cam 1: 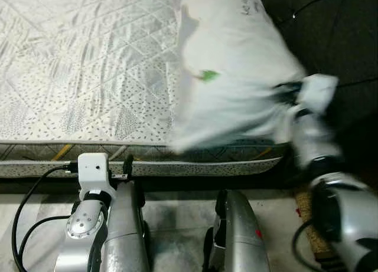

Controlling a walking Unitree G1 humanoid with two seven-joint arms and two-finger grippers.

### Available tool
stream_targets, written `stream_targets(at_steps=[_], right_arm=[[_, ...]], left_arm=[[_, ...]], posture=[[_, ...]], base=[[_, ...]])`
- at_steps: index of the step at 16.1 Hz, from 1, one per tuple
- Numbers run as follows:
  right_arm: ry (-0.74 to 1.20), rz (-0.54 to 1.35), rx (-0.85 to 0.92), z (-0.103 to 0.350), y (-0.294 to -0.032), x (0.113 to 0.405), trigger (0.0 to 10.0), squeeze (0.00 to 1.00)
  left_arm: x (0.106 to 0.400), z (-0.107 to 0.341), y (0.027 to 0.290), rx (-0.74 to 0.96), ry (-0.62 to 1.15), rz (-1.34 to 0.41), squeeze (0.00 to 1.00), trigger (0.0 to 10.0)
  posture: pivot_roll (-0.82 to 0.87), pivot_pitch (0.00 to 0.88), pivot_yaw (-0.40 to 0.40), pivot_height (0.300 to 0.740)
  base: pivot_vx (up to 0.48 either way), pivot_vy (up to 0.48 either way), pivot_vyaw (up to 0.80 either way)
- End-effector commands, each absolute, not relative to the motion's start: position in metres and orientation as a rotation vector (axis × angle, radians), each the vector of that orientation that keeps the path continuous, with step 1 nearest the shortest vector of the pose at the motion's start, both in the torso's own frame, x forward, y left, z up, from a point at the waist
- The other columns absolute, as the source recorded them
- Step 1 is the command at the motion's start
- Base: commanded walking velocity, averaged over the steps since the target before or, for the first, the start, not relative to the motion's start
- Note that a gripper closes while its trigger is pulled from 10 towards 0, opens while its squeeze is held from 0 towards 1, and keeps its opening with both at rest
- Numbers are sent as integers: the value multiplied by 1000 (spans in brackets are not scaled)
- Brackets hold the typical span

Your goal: Clean up the room

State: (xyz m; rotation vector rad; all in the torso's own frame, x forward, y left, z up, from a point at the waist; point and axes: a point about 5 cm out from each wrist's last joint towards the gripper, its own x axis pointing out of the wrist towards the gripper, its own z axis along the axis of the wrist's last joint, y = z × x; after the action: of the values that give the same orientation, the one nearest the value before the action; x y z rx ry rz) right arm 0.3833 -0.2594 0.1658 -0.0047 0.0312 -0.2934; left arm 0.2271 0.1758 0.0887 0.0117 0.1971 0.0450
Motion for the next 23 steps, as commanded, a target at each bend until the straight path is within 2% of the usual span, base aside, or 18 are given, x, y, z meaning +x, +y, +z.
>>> stream_targets(at_steps=[1, 2, 3, 6, 7, 9, 10, 13, 15, 18, 19, 21, 23], right_arm=[[-106, -426, -19, 199, -294, 378, 0, 0], [-131, -471, -35, 205, -310, 371, 0, 0], [-134, -478, -42, 203, -315, 368, 0, 0], [-81, -412, -85, 164, -306, 352, 0, 0], [-48, -370, -108, 137, -296, 336, 0, 0], [-29, -339, -107, 122, -288, 322, 0, 0], [2, -287, -114, 104, -275, 307, 0, 0], [50, -159, -94, 83, -242, 283, 0, 0], [58, -110, -65, 82, -226, 276, 0, 0], [57, -89, -64, 87, -219, 278, 0, 0], [46, -11, -37, 96, -208, 295, 0, 0], [44, 49, -40, 101, -201, 304, 0, 0], [-4, 221, -88, 133, -190, 340, 0, 0]], left_arm=[[223, 82, 178, 7, 223, 47, 0, 10000], [223, 80, 177, 8, 230, 44, 0, 10000], [223, 79, 175, 8, 233, 37, 0, 10000], [226, 82, 167, 10, 225, 12, 0, 10000], [226, 81, 168, 13, 230, 13, 0, 10000], [224, 81, 170, 17, 233, 14, 0, 10000], [223, 80, 171, 21, 239, 14, 0, 10000], [222, 81, 169, 24, 241, 9, 0, 10000], [222, 81, 169, 26, 243, 8, 0, 10000], [222, 81, 170, 28, 245, 8, 0, 10000], [222, 81, 170, 30, 247, 7, 0, 10000], [223, 81, 169, 30, 247, 6, 0, 10000], [225, 82, 169, 35, 245, 10, 0, 10000]], posture=[[144, 132, -92, 566], [124, 130, -90, 566], [116, 134, -89, 566], [103, 143, -81, 566], [103, 146, -79, 566], [95, 155, -71, 566], [95, 155, -71, 566], [90, 165, -68, 566], [90, 169, -68, 566], [91, 170, -65, 566], [91, 172, -63, 566], [89, 172, -61, 566], [97, 168, -67, 566]], base=[[0, 0, 0], [0, 0, 0], [0, 0, 0], [0, 0, 0], [0, 0, 0], [0, 0, 0], [0, 0, 0], [0, 0, 0], [0, 0, 0], [0, 0, 0], [0, 0, 0], [0, 0, 0], [0, 0, 0]])
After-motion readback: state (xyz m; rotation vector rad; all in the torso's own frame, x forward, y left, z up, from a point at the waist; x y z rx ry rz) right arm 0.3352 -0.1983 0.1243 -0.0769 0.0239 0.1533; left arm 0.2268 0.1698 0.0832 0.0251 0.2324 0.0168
